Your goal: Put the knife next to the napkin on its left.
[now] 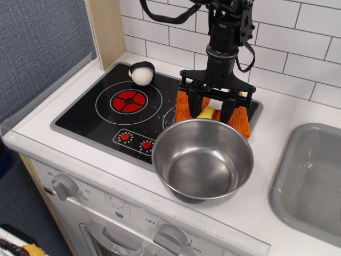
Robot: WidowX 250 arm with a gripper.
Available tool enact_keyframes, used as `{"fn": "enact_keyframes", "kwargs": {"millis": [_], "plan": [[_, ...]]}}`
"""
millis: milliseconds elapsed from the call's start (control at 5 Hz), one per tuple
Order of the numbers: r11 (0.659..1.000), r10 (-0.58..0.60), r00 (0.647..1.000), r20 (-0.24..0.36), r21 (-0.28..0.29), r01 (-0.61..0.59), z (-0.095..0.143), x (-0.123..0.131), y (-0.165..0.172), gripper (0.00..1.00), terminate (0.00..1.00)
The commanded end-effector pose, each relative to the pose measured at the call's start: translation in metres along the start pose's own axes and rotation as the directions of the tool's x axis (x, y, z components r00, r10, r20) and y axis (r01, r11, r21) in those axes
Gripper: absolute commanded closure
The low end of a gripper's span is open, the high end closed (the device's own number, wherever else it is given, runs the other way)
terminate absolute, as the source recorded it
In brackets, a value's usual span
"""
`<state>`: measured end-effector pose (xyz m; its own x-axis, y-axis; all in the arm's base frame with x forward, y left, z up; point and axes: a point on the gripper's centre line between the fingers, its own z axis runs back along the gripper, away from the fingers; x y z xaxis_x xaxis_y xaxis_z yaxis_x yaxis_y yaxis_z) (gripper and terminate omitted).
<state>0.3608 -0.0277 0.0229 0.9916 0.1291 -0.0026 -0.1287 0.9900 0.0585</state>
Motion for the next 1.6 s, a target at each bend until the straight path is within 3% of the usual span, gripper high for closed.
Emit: {"fn": "enact_keyframes", "kwargs": {"millis": [0,200,600,800,1000,1400], "plan": [[1.0,-0.015,1.0,0.02,-0.006,0.015,0.006,-0.001,-0.003,1.0,0.0],[1.0,-0.013,1.0,0.017,0.0,0.013,0.008,-0.002,-0.003,1.0,0.0],[0.998,0.038,0.985,0.167,-0.051,-0.029,0.064,0.006,0.013,1.0,0.0],[0.997,0.057,0.98,0.192,-0.056,-0.047,0.078,0.001,0.025,1.0,0.0],[0.999,0.023,0.986,0.163,-0.036,-0.017,0.078,-0.009,0.04,1.0,0.0],[0.995,-0.101,0.991,0.084,0.031,0.098,0.062,-0.052,0.097,1.0,0.0]]}}
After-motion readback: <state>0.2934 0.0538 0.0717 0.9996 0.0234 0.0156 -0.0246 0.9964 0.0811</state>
